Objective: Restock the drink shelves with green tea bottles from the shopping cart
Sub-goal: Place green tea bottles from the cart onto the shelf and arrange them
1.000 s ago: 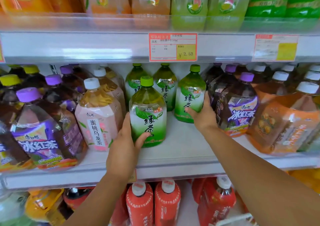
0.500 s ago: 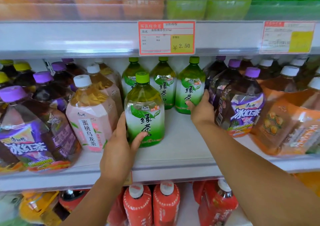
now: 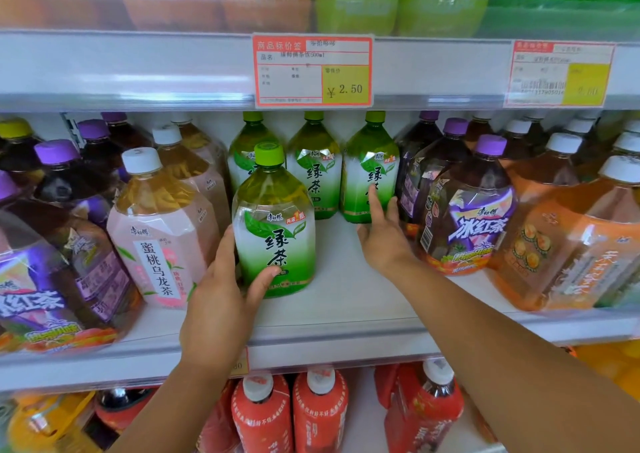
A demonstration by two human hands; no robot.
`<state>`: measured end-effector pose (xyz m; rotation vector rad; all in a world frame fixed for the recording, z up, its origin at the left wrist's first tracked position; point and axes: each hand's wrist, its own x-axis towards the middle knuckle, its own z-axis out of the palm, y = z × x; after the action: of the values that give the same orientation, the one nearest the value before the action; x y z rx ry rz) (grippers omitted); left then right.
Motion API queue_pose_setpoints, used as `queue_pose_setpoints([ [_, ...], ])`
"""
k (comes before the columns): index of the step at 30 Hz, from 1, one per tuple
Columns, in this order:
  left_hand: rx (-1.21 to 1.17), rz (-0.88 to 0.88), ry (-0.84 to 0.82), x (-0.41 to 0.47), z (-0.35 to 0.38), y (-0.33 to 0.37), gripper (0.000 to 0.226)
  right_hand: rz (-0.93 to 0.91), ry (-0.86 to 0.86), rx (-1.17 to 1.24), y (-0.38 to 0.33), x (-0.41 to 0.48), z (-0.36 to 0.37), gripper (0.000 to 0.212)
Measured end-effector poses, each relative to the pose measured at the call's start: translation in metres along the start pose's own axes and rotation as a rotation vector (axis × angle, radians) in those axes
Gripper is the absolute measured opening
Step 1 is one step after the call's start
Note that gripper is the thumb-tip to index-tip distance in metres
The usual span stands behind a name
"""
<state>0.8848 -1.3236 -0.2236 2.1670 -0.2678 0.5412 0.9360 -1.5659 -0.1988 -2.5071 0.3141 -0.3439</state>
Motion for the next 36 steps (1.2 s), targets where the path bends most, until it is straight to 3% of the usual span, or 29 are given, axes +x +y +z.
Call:
queue_pose_setpoints([
  [9,0.016,0.013,0.016,0.0,0.003,-0.006,0.078,0.022,0.077,0.032,-0.004,0.023,0.024,0.072],
  [14,0.021,0.029,0.013,0.0,0.002,-0.004,0.075,0.023,-0.056,0.076,-0.002,0.007,0.002,0.064],
  [16,0.048,0.026,0.007,-0.001,0.0,-0.003,0.076,-0.038,-0.047,0.198,-0.005,-0.01,-0.006,0.062],
  [19,0.052,0.037,-0.014,-0.001,-0.003,-0.001,0.077,-0.17,-0.185,0.514,-0.017,-0.048,-0.005,0.077],
  [22,0.07,0.076,-0.066,-0.007,-0.012,0.002,0.068,-0.292,-0.327,0.617,-0.037,-0.068,0.007,0.102],
  [25,0.236,0.181,0.023,-0.028,-0.032,-0.003,0.053,-0.304,-0.175,0.609,-0.053,-0.062,0.02,0.099],
  [28,0.372,0.311,0.148,-0.042,-0.053,-0.032,0.045,-0.294,-0.085,0.577,-0.059,-0.048,0.036,0.079],
  [30,0.385,0.35,0.136,-0.045,-0.062,-0.058,0.045,-0.269,-0.014,0.574,-0.067,-0.038,0.045,0.069],
  [36,0.435,0.413,0.119,-0.048,-0.054,-0.082,0.044,-0.207,0.121,0.526,-0.092,-0.003,0.071,0.076],
])
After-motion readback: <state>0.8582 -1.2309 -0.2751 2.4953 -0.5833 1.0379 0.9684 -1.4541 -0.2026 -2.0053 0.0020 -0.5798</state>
